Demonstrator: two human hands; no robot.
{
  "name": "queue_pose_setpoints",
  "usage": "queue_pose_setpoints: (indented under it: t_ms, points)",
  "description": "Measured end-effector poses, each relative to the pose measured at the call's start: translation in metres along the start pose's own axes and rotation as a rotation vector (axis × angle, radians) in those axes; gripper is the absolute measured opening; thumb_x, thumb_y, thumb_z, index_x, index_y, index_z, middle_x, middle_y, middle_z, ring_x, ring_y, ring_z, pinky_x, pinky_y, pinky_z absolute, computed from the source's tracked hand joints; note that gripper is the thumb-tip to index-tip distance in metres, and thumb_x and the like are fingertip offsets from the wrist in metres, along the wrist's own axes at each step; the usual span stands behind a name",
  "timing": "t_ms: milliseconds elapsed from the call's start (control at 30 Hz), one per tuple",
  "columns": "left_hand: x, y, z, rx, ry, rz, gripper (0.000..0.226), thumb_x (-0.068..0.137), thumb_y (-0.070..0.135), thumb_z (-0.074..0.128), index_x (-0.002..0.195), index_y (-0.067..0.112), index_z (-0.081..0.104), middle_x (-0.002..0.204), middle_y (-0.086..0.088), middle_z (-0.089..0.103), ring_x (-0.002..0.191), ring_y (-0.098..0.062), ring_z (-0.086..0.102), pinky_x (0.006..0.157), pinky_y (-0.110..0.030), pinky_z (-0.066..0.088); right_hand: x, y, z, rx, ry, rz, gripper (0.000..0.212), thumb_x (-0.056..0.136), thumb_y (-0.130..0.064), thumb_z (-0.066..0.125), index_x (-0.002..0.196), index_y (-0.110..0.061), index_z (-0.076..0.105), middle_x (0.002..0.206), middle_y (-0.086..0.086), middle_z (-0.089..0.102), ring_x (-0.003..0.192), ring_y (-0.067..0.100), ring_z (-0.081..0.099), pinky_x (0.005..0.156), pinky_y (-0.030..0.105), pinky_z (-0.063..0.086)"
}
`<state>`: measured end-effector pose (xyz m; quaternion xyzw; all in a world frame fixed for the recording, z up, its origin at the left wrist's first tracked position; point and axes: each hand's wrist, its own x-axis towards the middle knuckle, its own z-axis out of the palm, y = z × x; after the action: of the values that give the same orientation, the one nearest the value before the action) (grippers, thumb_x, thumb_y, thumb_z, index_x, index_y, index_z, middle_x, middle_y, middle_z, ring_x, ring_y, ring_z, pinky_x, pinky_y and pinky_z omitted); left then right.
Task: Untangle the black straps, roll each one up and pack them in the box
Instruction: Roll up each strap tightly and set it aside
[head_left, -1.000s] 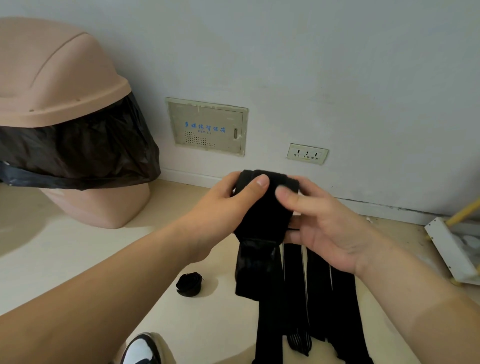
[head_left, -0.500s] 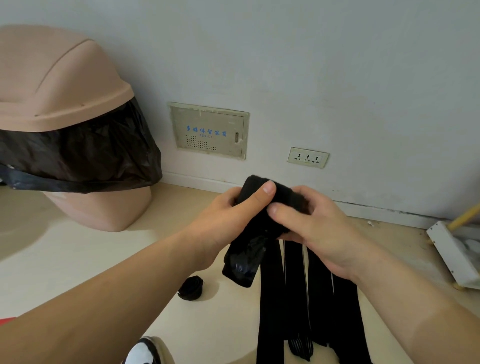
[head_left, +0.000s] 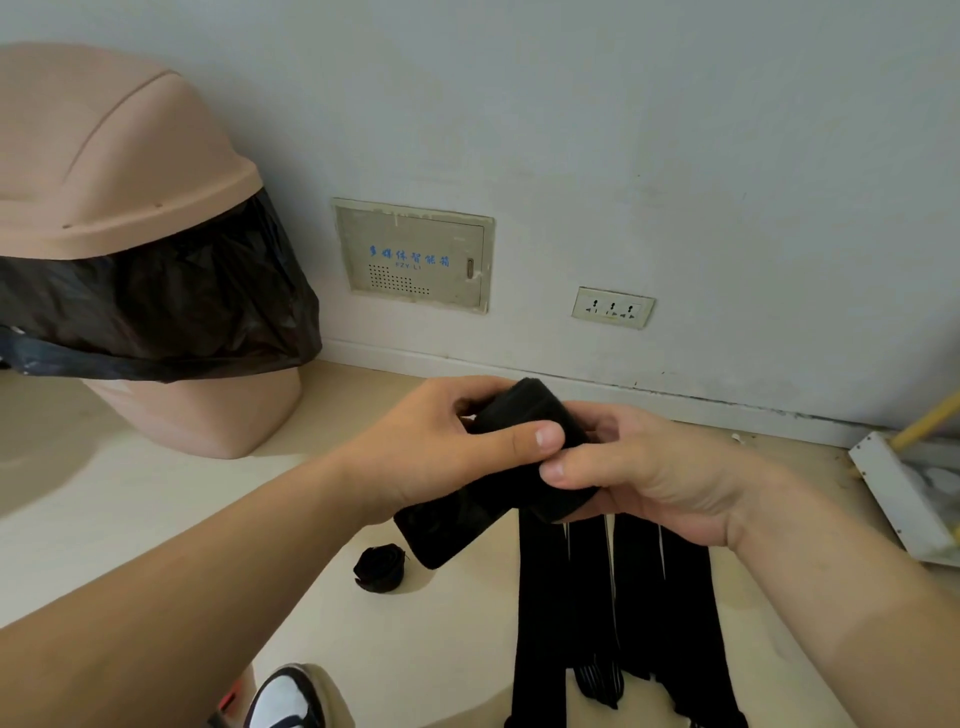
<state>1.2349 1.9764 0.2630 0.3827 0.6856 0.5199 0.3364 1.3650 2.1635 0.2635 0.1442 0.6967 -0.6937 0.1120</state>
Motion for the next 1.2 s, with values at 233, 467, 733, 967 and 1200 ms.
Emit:
queue_pose_setpoints:
  t_ms: [233,467,733,967,1200]
  points:
    - [0.007,0.000,-0.018,-0.186,0.293,-0.307,0.055,0.096,0.064,0.063,0.117,0.015,0.076,0.110,-0.009,0.079,0.086,-0.026,0.074,0.090,-0.041,0.062,0.005,0.000,-0.007,0.289,0.079,0.015,0.052,0.076,-0.016,0.077,0.127,-0.002,0.074,0.123,0.022,0.074,0.107,0.030,0.073,0.108,0.056,0.055]
    - [0.009,-0.014,-0.011,-0.368,0.248,-0.321,0.025,0.090,0.012,0.082,0.113,0.006,0.076,0.100,-0.009,0.077,0.082,-0.018,0.071,0.071,-0.029,0.059,0.008,0.003,-0.008,0.391,0.230,0.029,0.056,0.073,-0.023,0.072,0.125,-0.004,0.072,0.110,0.023,0.075,0.099,0.036,0.072,0.103,0.057,0.054]
    - [0.013,-0.013,0.010,-0.256,0.392,-0.220,0.015,0.100,0.021,0.072,0.107,0.010,0.079,0.105,-0.010,0.081,0.097,-0.024,0.078,0.085,-0.037,0.066,0.017,0.008,-0.006,0.226,0.356,0.003,0.064,0.070,-0.029,0.080,0.126,0.000,0.069,0.102,0.014,0.076,0.092,0.026,0.074,0.076,0.041,0.060]
    - [0.008,0.001,0.021,-0.360,0.501,-0.172,0.009,0.100,0.010,0.072,0.096,0.006,0.077,0.084,-0.003,0.079,0.080,-0.016,0.079,0.074,-0.028,0.065,0.020,0.005,0.010,0.112,0.489,-0.076,0.045,0.083,-0.006,0.085,0.122,-0.010,0.064,0.110,0.012,0.079,0.092,0.025,0.081,0.090,0.047,0.065]
    - [-0.002,0.010,0.033,-0.184,0.598,-0.079,0.015,0.098,0.017,0.074,0.085,0.020,0.080,0.078,0.006,0.080,0.078,-0.017,0.079,0.073,-0.026,0.066,0.015,0.002,0.016,-0.038,0.518,-0.179,0.047,0.078,-0.018,0.091,0.117,-0.019,0.066,0.100,0.005,0.083,0.095,0.026,0.081,0.101,0.057,0.059]
